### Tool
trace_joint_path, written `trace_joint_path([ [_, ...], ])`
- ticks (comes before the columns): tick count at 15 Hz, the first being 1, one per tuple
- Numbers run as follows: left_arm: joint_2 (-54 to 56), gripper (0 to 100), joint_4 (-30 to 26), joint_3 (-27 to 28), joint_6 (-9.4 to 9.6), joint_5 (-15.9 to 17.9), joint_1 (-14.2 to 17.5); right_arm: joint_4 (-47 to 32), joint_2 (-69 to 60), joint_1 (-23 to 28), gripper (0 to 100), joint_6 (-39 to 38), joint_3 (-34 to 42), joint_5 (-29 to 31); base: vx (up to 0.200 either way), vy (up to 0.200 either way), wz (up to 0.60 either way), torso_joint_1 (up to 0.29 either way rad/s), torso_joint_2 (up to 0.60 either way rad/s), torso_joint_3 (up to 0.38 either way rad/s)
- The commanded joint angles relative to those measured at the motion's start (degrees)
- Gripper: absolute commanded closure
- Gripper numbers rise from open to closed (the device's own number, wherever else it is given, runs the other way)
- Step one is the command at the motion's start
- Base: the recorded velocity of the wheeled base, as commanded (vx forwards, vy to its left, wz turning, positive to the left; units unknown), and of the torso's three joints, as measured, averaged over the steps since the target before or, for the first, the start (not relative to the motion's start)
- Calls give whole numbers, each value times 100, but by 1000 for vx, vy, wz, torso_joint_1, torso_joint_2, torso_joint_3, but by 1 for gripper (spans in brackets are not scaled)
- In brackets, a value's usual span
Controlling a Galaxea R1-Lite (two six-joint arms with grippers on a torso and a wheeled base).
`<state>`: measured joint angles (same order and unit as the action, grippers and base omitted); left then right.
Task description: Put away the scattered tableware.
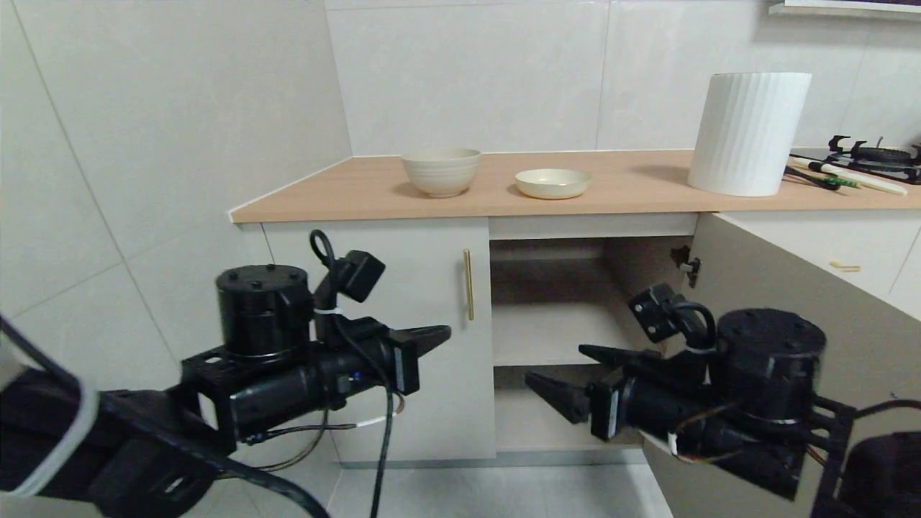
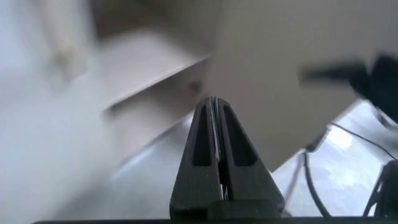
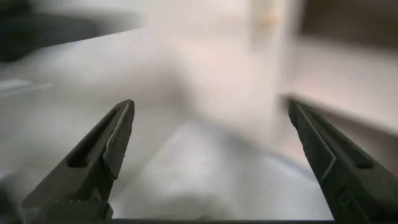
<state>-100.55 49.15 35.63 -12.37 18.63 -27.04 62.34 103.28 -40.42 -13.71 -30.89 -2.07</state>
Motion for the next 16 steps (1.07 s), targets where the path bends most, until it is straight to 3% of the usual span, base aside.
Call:
trace_joint_path([
  [1,1837,100,-1663,84,33,-105,498,-627,465,351,0,238,-1015,453,0,0,0,0,0,0],
  [2,2329,100,-2560,321,33,-122,656,-1567,324,377,0,255,-1719,726,0,0,0,0,0,0],
  [3,2452,100,-2832,436,33,-122,718,-2016,263,369,0,264,-2035,770,0,0,0,0,0,0],
  [5,2628,100,-3113,655,24,-122,972,-3624,-150,351,0,238,-2844,866,0,0,0,0,0,0],
  [8,2523,100,-3105,682,24,-122,972,-3852,-713,351,0,62,-2501,1069,0,0,0,0,0,0],
  [9,2470,0,-3105,717,24,-122,972,-3861,-915,360,0,71,-2237,1104,0,0,0,0,0,0],
  [12,2426,0,-3070,726,-11,-122,1043,-3967,-1354,377,0,88,-1921,1104,0,0,0,0,0,0],
  [16,2373,0,-2850,726,-28,-175,1060,-4828,-1600,351,0,-35,-2132,1060,0,0,0,0,0,0],
])
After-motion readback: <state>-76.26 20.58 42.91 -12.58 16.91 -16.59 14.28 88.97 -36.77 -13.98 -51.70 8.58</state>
